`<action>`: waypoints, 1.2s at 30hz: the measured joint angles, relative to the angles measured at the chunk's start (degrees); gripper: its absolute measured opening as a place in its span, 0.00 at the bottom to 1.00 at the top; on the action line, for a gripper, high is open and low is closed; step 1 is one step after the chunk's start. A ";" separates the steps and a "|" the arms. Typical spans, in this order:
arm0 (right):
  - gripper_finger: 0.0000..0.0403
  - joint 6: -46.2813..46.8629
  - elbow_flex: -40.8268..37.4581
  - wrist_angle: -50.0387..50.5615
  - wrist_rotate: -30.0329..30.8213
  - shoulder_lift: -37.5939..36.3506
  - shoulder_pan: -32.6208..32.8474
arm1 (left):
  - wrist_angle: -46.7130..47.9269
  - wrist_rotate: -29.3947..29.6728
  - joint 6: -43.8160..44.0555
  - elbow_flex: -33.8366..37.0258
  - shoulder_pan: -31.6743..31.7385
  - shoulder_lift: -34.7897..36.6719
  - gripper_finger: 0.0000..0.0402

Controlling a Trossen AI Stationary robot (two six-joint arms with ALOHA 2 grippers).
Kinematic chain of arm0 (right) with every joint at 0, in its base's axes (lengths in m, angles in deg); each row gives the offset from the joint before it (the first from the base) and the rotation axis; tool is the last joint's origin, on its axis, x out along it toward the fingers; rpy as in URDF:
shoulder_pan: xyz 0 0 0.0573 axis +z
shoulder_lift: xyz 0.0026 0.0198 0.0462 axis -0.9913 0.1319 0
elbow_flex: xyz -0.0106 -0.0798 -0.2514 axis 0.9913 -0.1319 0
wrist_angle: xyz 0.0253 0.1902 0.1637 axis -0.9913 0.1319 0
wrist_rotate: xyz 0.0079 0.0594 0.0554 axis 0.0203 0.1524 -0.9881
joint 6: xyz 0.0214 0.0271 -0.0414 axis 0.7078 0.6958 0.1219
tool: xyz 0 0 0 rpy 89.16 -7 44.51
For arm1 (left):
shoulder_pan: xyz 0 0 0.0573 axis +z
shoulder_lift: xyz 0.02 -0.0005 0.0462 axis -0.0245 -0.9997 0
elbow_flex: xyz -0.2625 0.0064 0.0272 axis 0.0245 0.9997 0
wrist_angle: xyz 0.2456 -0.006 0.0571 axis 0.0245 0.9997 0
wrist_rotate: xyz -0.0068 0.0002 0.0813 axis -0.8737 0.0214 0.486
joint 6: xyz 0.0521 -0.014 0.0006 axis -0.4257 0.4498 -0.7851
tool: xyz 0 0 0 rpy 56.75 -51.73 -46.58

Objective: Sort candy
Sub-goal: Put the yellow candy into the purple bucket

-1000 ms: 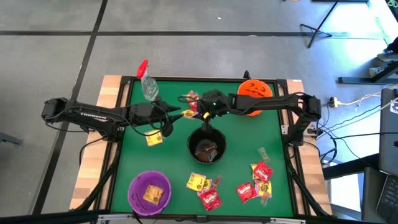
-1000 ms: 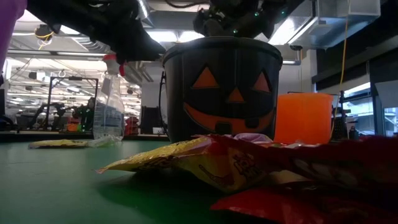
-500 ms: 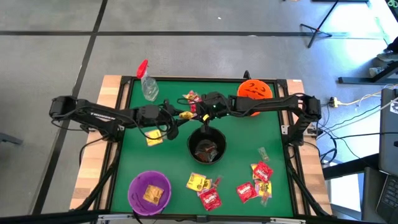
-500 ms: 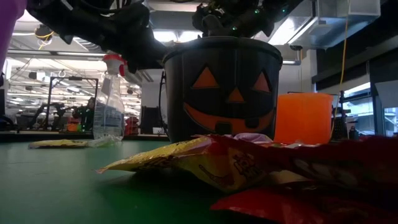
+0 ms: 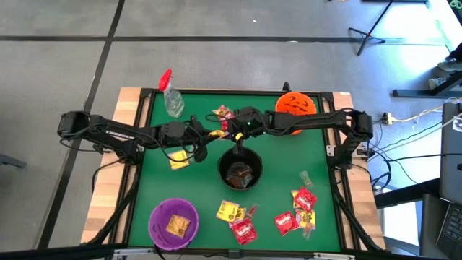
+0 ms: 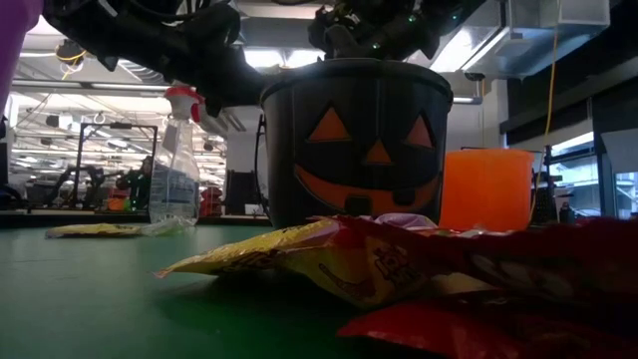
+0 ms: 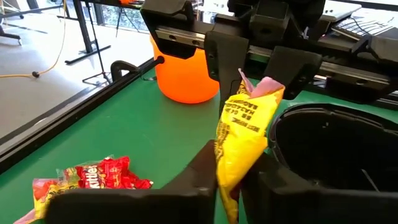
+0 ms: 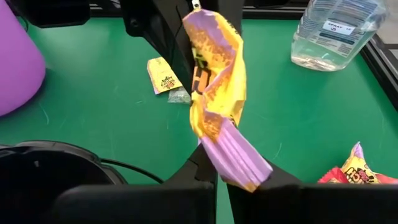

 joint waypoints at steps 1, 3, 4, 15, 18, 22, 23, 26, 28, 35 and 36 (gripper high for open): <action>0.04 0.00 0.00 0.00 0.00 0.00 0.00 | 0.00 -0.02 0.02 0.00 0.02 0.00 0.04; 0.07 0.00 0.00 0.00 0.00 0.00 0.00 | 0.00 -0.04 0.05 0.00 0.00 0.00 0.02; 0.10 0.00 0.00 0.00 0.00 0.00 0.00 | 0.00 -0.07 0.06 0.00 0.00 0.00 0.03; 0.48 -2.17 0.02 7.78 2.03 -0.53 0.00 | 7.96 -0.31 -1.26 0.00 -1.78 4.74 0.02; 0.55 -2.65 0.06 11.04 7.50 -1.41 -0.01 | 14.36 -0.26 0.26 0.00 -2.91 9.26 0.03; 0.58 -3.22 0.07 14.23 15.71 -2.25 -0.04 | 20.79 -0.31 3.84 -0.02 -5.75 16.60 0.03; 0.58 -3.26 0.04 14.97 16.47 -2.50 -0.06 | 22.25 -0.52 4.55 0.00 -6.86 18.48 0.03; 0.58 -3.28 0.04 14.56 16.82 -3.50 -0.07 | 25.67 -4.10 5.08 -0.05 -10.69 23.78 0.03; 0.58 -3.27 0.04 14.56 16.83 -4.15 -0.04 | 27.29 -6.82 6.17 -0.07 -13.99 26.46 0.03; 0.58 -3.41 0.04 14.27 16.77 -4.83 -0.04 | 35.38 -7.80 20.38 -0.04 -26.74 29.33 0.03; 0.58 -3.43 0.04 14.33 16.44 -4.83 -0.04 | 36.11 -7.82 23.42 -0.04 -28.55 29.04 0.03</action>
